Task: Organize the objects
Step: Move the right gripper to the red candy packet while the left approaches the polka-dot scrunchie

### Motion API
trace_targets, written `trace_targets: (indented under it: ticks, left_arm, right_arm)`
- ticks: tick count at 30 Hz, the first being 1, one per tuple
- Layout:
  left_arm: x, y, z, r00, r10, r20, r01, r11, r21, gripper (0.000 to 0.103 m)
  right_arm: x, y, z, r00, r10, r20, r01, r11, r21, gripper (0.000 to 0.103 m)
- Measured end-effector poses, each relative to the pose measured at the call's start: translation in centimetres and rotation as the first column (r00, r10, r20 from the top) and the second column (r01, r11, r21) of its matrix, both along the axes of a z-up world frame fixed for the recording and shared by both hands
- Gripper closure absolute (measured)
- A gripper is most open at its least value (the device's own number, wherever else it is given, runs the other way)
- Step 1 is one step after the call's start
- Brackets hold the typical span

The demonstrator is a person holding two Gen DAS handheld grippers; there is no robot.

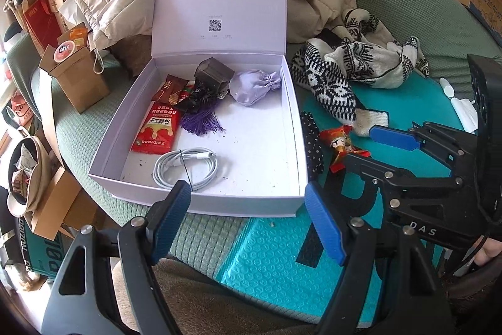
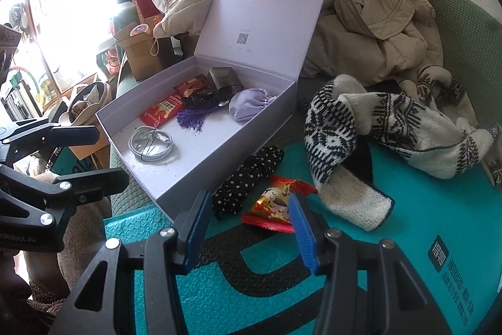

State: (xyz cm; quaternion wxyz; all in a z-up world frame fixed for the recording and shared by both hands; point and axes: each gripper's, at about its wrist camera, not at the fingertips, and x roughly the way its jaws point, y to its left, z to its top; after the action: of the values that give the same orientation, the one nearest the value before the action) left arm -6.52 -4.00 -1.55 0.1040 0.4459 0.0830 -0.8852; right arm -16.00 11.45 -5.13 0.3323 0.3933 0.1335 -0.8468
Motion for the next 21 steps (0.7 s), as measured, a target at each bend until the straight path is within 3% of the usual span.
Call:
trace_targets:
  ticks: [6, 8, 21]
  left_arm:
    - [-1.4, -1.4, -0.7, 1.0, 0.002, 0.015, -0.002, 1.0, 0.012, 0.029]
    - [-1.9, -1.7, -1.0, 1.0, -0.001, 0.021, 0.0, 1.0, 0.018, 0.029]
    - [-3.7, -3.0, -2.2, 0.999, 0.007, 0.046, -0.008, 1.0, 0.031, 0.029]
  right_arm:
    - [-2.3, -1.8, -1.4, 0.999, -0.032, 0.005, 0.032, 0.999, 0.036, 0.052]
    - [-2.9, -2.0, -1.8, 0.999, -0.051, 0.007, 0.051, 0.998, 0.04, 0.041]
    - [-5.1, -2.9, -4.5, 0.988, -0.137, 0.077, 0.132, 0.989, 0.066, 0.025]
